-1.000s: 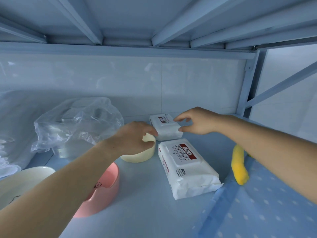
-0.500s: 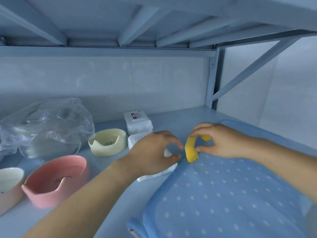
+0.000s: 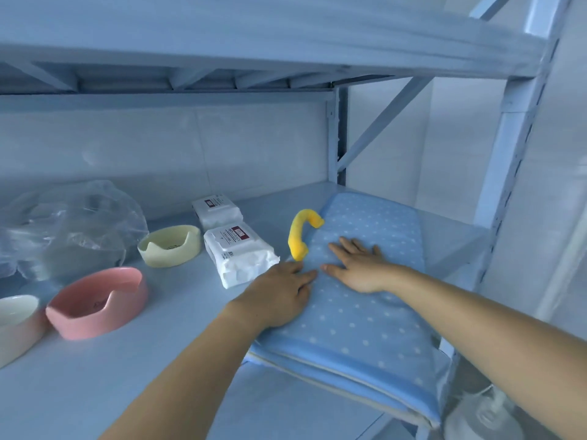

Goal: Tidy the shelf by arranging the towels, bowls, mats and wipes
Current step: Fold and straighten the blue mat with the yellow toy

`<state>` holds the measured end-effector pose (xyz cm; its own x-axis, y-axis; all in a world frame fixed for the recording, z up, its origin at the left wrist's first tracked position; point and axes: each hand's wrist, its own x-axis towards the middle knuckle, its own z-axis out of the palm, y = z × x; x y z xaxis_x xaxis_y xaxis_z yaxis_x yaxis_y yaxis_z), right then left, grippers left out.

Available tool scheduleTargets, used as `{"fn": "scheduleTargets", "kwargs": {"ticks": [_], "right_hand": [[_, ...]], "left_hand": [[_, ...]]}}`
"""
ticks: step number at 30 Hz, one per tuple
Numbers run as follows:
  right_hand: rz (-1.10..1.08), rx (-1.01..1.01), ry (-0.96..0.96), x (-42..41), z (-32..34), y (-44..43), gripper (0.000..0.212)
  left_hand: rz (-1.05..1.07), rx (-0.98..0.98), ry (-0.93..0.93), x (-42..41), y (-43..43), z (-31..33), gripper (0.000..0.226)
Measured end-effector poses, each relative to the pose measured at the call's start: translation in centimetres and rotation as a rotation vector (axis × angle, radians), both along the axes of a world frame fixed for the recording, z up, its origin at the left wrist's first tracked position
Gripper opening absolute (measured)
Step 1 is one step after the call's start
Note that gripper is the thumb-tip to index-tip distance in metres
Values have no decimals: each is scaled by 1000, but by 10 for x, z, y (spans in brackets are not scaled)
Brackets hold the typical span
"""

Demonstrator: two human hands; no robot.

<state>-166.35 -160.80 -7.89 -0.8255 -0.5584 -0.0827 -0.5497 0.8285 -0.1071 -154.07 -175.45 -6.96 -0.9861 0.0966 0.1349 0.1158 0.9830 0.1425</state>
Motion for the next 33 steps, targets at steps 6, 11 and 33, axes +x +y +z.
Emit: {"fn": "scheduleTargets", "kwargs": {"ticks": [6, 11, 33], "right_hand": [[118, -67, -19, 1, 4, 25, 65], [158, -260, -4, -4, 4, 45, 63], [378, -144, 18, -125, -9, 202, 47]], "left_hand": [[79, 33, -64, 13, 25, -8, 46], [108, 76, -75, 16, 45, -9, 49], [545, -33, 137, -135, 228, -25, 51]]}}
